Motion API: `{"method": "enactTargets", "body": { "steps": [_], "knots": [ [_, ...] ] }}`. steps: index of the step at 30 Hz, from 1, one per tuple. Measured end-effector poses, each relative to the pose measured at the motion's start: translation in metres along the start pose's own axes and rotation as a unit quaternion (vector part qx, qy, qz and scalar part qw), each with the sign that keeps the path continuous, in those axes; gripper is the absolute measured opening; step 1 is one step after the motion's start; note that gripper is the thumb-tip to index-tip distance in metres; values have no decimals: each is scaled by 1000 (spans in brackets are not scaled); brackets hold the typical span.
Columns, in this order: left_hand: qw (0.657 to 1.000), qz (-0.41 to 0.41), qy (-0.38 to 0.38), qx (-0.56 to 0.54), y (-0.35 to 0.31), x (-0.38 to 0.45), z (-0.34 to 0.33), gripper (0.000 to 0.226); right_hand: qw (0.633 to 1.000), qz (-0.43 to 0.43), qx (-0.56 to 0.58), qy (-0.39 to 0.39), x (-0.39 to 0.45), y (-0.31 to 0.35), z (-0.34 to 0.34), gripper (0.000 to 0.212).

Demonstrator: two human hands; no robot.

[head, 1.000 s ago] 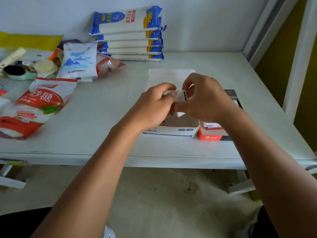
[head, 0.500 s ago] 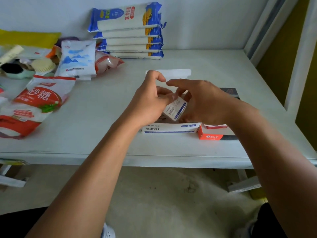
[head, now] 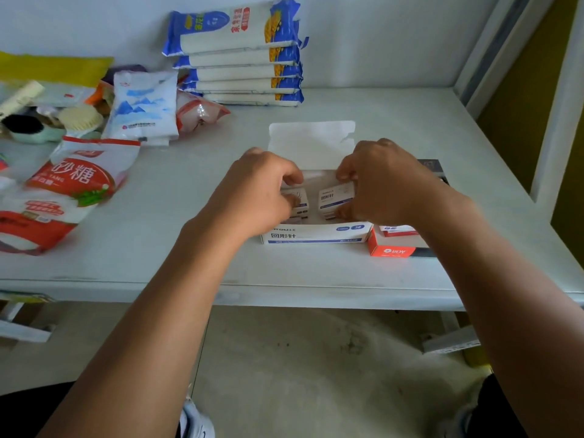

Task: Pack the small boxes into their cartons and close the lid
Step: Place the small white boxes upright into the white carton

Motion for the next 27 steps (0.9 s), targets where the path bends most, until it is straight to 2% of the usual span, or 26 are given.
{"method": "enactTargets", "body": {
  "steps": [3, 5, 9, 11, 15, 18, 21, 27],
  "knots": [
    [998, -7, -28, 54, 3, -2, 2, 42, 1000, -17, -18, -8, -2, -1, 1, 37],
    [996, -18, -21, 84, 1, -2, 5, 42, 998, -38, -55, -17, -5, -2, 0, 34],
    [994, -27, 50, 97, -4, -1, -1, 42, 991, -80, -102, -15, -7, 4, -5, 37],
    [993, -29, 62, 98, -8, 0, -2, 43, 991, -88, -103, -13, -4, 6, -5, 38],
    [990, -27, 41, 131, -8, 4, 3, 51, 994, -96, -56, 7, 1, 9, -9, 51],
    [991, -25, 33, 130, -4, 5, 5, 53, 995, -100, -26, -10, 0, 8, -11, 56],
    [991, -33, 29, 124, -3, 4, 3, 52, 990, -132, -29, -29, -2, 3, -11, 64],
    [995, -33, 20, 95, 2, 2, 1, 42, 990, -140, -28, 13, 0, 3, -18, 66]
  ]
}}
Point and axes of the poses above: each hand's wrist, its own x-axis towards the middle knuckle, its own z-axis out of the back of the hand, y = z × x, the point moved 5 cm from there along x, towards the middle knuckle, and after that the axes turned 15 degrees about x, right-handed, at the moved point
